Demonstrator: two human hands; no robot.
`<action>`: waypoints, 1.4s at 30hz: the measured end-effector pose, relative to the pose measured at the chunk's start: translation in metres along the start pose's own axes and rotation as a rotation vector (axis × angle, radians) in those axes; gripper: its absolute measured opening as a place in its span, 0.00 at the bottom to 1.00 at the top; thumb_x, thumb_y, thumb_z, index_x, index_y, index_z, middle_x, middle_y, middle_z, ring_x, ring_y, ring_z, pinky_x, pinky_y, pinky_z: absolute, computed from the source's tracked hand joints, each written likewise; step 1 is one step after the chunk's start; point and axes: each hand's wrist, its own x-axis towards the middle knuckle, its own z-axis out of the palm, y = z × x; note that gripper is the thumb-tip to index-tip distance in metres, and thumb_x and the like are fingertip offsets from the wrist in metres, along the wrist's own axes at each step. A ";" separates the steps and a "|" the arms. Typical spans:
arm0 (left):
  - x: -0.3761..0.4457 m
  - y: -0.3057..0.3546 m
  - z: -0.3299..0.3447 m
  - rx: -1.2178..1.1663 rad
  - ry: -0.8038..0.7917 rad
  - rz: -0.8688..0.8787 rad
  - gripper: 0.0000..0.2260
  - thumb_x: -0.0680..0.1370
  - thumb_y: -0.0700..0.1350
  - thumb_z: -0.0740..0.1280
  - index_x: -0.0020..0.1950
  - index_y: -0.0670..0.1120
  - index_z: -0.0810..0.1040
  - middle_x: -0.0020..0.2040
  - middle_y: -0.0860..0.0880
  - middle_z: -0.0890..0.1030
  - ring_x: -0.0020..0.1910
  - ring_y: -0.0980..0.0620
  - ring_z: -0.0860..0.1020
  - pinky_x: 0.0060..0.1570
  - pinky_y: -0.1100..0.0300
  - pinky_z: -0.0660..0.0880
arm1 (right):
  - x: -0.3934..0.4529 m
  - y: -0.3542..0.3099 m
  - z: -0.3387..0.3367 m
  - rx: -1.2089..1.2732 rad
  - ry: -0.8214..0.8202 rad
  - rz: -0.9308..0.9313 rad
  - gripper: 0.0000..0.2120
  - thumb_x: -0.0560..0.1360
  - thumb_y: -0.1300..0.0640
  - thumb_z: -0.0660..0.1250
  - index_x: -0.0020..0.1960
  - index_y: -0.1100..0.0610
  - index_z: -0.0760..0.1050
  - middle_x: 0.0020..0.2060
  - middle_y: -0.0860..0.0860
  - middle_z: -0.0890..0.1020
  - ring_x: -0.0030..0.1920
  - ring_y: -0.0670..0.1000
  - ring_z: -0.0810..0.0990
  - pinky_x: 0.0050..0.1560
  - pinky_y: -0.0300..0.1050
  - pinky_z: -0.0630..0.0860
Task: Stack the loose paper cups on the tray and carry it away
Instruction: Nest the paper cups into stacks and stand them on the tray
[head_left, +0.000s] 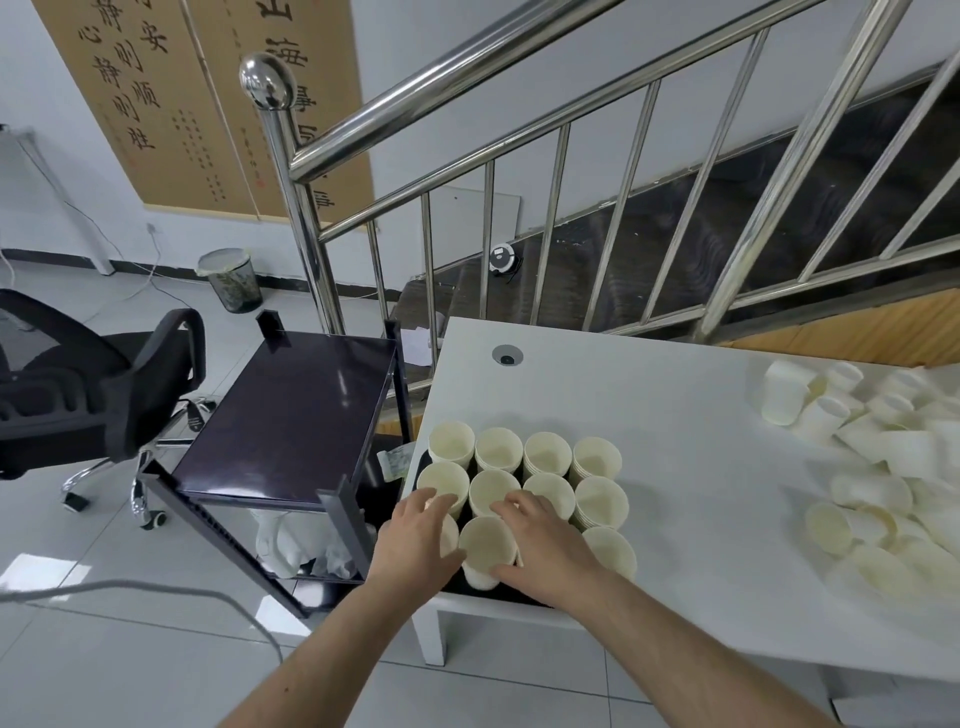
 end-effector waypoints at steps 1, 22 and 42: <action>0.001 0.009 -0.001 -0.002 0.018 0.014 0.30 0.74 0.54 0.68 0.73 0.53 0.62 0.73 0.51 0.62 0.71 0.49 0.62 0.66 0.54 0.68 | -0.005 0.004 -0.006 0.003 0.016 0.005 0.34 0.72 0.47 0.68 0.74 0.50 0.60 0.70 0.46 0.61 0.70 0.50 0.62 0.56 0.48 0.75; 0.009 0.296 0.094 -0.101 -0.028 0.359 0.27 0.74 0.52 0.66 0.72 0.53 0.64 0.71 0.54 0.63 0.70 0.51 0.64 0.66 0.57 0.66 | -0.197 0.244 -0.092 -0.049 0.215 0.275 0.30 0.78 0.47 0.63 0.76 0.51 0.57 0.72 0.48 0.59 0.71 0.50 0.60 0.60 0.46 0.73; 0.082 0.443 0.192 -0.058 -0.281 0.499 0.28 0.74 0.55 0.65 0.73 0.54 0.61 0.71 0.55 0.63 0.70 0.53 0.63 0.64 0.57 0.69 | -0.229 0.421 -0.112 -0.043 0.057 0.518 0.32 0.76 0.54 0.64 0.77 0.50 0.56 0.74 0.50 0.58 0.72 0.52 0.59 0.58 0.44 0.73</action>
